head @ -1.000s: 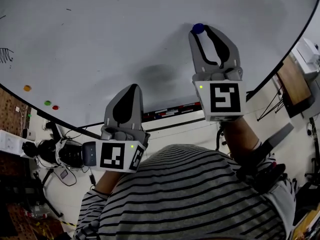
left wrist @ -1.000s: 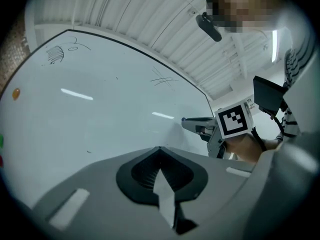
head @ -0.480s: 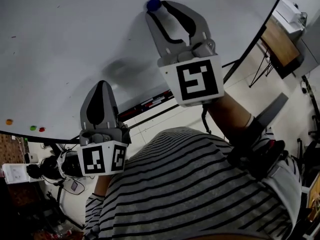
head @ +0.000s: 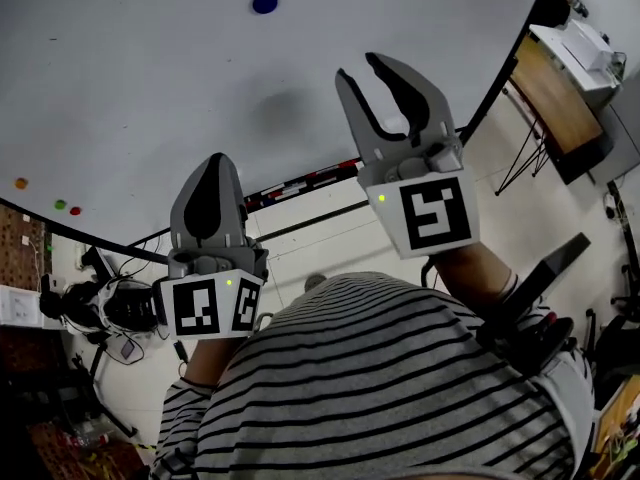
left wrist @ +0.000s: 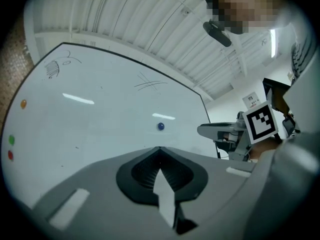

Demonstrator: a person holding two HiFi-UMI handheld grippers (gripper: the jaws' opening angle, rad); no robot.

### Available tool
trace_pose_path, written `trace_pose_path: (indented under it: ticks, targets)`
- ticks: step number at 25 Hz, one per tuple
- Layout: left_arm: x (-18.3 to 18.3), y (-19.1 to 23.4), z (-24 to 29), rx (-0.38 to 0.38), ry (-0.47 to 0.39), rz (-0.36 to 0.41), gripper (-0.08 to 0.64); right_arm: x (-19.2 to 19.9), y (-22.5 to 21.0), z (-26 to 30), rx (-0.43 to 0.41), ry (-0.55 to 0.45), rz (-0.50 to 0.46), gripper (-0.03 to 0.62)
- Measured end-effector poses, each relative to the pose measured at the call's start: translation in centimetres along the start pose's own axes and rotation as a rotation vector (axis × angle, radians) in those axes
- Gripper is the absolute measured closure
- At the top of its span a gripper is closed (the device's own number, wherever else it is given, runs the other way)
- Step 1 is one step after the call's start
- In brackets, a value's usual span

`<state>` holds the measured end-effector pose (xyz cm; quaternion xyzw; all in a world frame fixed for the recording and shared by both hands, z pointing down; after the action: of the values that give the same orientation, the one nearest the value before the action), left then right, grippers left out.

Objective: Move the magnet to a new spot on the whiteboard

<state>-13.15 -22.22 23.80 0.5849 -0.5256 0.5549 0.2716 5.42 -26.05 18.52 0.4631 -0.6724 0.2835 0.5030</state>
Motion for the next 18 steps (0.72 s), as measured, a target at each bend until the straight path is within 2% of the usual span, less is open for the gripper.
trace_pose_path:
  ticks: [11, 18]
  targets:
    - [-5.2, -11.6, -8.0, -0.114, 0.043, 0.036, 0.545, -2.6, -2.4, -14.6, -0.084, 0.062, 0.073, 0.469]
    - [-6.8, -13.3, -11.6, -0.160, 0.076, 0.055, 0.544, -3.7, -1.1, -18.7, -0.107, 0.080, 0.124, 0.469]
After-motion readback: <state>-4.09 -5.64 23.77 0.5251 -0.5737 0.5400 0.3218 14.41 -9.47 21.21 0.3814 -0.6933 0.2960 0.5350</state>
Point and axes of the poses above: the fingertips, and each gripper's own axes: z forward along the fingers, y to its left, x out of its underside, the point moved 5 cm from there along -z, backward along the fingers, and after that the axes turned 14 degrees about z, right-handed, at the moved point
